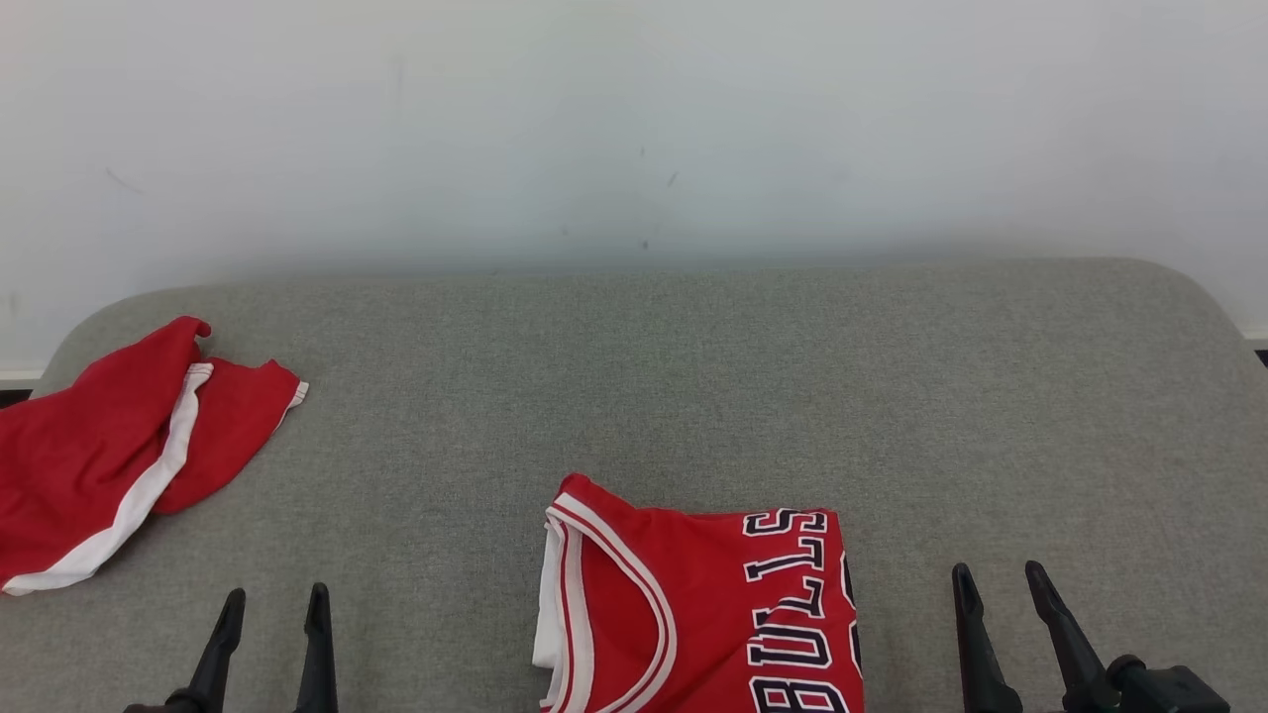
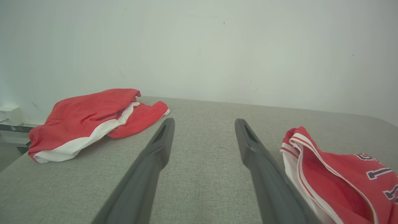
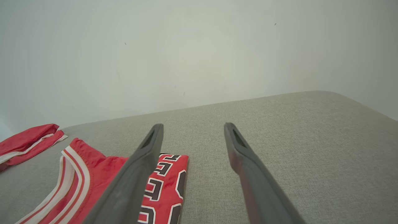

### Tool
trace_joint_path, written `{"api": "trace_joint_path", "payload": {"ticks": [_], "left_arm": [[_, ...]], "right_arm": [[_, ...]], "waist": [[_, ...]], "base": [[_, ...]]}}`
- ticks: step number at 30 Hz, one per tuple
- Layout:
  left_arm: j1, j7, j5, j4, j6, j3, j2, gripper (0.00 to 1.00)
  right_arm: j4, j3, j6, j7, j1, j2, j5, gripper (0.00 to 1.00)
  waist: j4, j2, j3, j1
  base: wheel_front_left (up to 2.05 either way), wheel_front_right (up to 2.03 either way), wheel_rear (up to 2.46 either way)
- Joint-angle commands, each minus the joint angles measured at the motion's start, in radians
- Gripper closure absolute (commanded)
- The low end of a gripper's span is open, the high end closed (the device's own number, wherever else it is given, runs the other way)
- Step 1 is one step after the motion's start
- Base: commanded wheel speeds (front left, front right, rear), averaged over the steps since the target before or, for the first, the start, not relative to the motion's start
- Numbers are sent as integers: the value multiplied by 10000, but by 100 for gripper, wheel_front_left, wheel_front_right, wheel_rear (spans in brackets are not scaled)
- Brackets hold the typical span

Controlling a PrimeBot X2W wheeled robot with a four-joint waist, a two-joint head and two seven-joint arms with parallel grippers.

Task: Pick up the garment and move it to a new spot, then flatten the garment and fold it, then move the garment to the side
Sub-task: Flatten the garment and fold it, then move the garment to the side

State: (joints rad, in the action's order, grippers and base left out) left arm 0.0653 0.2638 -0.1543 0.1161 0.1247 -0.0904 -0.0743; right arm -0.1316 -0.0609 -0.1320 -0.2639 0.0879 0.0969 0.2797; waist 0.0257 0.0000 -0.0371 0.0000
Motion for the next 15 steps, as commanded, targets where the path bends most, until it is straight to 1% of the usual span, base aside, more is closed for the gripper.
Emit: {"api": "trace_joint_path", "payload": {"ticks": [1, 15], "left_arm": [[105, 8, 7, 40, 46, -14, -17, 0], [116, 8, 34, 95, 33, -28, 21, 0]], "right_arm": [[-36, -37, 28, -2, 49, 60, -92, 0], [-173, -191, 26, -3, -90, 54, -95, 0]], "waist": [[1, 0, -2, 0], [6, 0, -5, 0]], "base": [[0, 0, 0], [0, 0, 0]]}}
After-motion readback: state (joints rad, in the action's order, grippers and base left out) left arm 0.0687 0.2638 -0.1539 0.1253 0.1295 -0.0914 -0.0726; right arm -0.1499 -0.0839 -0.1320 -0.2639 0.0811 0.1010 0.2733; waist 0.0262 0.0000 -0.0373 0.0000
